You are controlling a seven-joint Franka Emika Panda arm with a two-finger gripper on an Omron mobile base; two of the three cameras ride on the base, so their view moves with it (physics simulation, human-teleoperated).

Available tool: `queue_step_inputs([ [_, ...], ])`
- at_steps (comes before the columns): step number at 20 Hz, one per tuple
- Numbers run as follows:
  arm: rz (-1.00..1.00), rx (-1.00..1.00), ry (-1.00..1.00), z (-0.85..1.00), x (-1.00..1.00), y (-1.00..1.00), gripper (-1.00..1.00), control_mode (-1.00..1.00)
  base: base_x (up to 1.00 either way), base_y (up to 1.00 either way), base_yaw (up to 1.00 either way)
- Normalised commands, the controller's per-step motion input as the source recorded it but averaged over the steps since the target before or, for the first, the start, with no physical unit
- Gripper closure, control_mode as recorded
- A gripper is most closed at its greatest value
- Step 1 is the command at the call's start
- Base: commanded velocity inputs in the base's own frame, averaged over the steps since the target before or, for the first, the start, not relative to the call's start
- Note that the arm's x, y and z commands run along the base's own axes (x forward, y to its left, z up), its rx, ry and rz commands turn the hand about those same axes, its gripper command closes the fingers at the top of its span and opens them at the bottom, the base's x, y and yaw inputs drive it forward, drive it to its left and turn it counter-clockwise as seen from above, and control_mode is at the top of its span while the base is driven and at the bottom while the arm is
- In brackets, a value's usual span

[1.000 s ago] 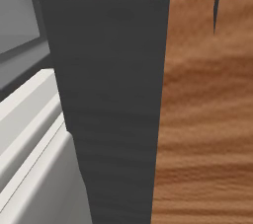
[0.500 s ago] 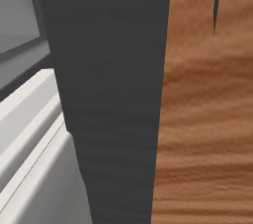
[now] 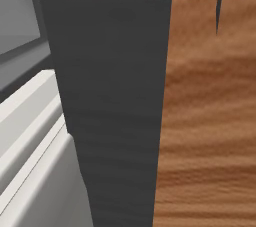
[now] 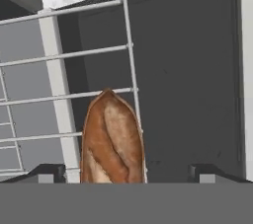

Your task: Pull the toaster oven rack outwards. Pick up the baguette from the plate and place it on the toaster oven rack. Close the toaster oven door fully and set the temperature to the lowest setting.

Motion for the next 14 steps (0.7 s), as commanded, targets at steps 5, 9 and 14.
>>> queue_step_inputs([
  [5, 0.0, 0.03, 0.0, 0.19, -0.64, -0.18, -1.0, -1.0, 0.0, 0.0, 0.0],
  [9, -0.06, 0.04, 0.0, 0.02, -0.39, -0.38, -1.0, -1.0, 0.0, 0.0, 0.0],
  [14, -0.02, 0.03, -0.01, 0.03, -0.24, -0.16, -1.0, -1.0, 0.0, 0.0, 0.0],
])
